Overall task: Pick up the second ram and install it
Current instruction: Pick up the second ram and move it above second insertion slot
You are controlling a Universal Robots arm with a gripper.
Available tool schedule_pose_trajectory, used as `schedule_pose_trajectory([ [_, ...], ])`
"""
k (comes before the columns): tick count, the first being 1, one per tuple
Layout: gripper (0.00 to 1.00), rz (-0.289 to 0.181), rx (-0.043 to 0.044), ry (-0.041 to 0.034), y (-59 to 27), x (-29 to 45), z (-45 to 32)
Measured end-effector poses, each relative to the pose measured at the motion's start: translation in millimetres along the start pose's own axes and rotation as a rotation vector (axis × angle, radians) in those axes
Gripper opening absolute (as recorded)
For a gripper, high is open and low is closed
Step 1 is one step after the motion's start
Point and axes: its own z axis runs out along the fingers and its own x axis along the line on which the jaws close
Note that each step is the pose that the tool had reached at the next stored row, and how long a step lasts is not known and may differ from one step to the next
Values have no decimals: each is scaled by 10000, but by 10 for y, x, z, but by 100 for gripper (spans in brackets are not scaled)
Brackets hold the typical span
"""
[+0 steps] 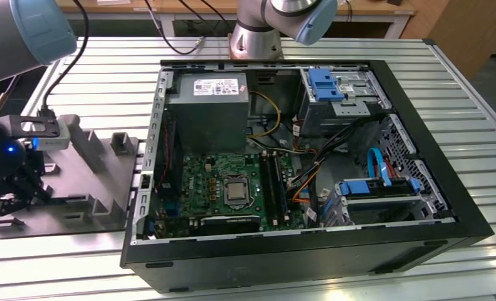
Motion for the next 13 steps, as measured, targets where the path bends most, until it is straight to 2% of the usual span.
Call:
schedule_pose_trajectory([
  [3, 13, -12, -1, -2, 1, -1, -24],
  [13, 13, -150, -6, 4, 1, -1, -25],
])
